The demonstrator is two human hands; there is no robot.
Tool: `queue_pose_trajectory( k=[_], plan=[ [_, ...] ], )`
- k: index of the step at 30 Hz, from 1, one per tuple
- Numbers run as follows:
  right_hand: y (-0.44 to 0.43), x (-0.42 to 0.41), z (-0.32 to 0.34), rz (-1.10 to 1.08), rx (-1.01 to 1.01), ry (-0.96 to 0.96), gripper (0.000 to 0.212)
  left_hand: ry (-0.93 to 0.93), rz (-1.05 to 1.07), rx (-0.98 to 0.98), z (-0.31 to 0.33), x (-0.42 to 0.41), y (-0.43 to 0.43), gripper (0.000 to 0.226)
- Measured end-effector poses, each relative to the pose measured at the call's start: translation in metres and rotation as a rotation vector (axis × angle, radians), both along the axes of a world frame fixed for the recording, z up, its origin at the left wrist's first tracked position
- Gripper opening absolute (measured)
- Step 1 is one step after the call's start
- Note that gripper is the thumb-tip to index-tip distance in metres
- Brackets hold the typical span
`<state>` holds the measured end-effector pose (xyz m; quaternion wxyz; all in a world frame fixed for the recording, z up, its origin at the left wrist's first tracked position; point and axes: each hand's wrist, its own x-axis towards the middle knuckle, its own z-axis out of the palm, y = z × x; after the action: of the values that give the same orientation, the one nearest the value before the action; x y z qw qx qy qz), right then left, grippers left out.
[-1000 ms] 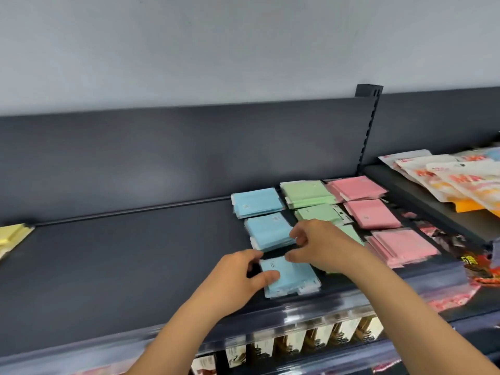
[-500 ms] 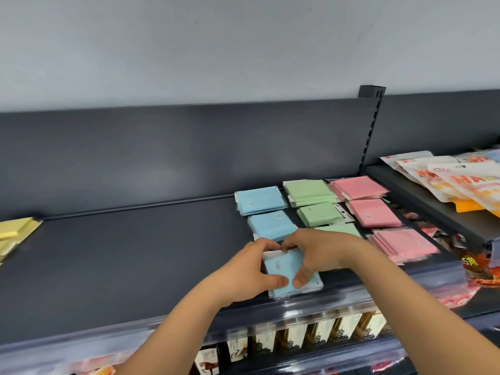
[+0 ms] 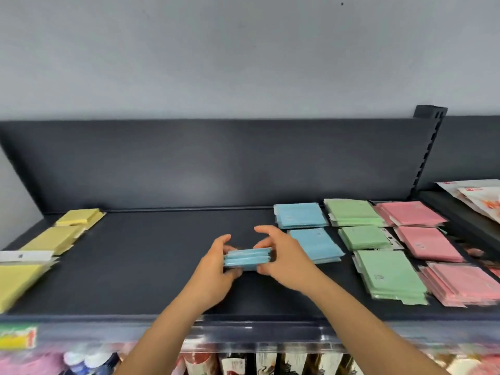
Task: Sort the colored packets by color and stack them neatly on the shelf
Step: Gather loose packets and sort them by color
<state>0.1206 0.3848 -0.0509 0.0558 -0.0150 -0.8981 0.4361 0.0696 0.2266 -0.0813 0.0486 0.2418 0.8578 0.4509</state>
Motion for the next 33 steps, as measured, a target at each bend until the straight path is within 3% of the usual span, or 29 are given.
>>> queue_pose_trajectory(
  k=[2,6,7,15,21,28,30,33],
  plan=[
    [-0.008,-0.009,-0.008,-0.046,-0.055,-0.005,0.072,-0.042,0.041,0.059,-0.004,-0.005,-0.007,0.06],
    [-0.022,-0.029,-0.007,-0.164,-0.502,-0.082,0.057,-0.095,0.15,0.192,0.001,-0.019,-0.027,0.035],
    [-0.03,-0.036,-0.006,-0.162,-0.534,-0.085,0.054,-0.099,0.17,0.208,0.004,-0.023,-0.034,0.034],
    [-0.116,-0.09,0.005,-0.153,-0.539,0.056,0.039,-0.028,0.303,0.273,0.026,-0.059,-0.096,0.034],
    [-0.173,-0.136,0.012,-0.115,-0.687,-0.047,0.042,-0.156,0.362,0.317,0.03,-0.109,-0.149,0.034],
    [-0.224,-0.187,-0.002,-0.309,-0.75,-0.048,0.044,-0.298,0.403,0.412,0.029,-0.164,-0.176,0.039],
    [-0.233,-0.194,-0.003,-0.356,-0.765,-0.003,0.035,-0.304,0.404,0.39,0.03,-0.176,-0.18,0.038],
    [-0.245,-0.203,-0.006,-0.383,-0.758,0.033,0.042,-0.305,0.374,0.32,0.031,-0.191,-0.189,0.039]
  ],
)
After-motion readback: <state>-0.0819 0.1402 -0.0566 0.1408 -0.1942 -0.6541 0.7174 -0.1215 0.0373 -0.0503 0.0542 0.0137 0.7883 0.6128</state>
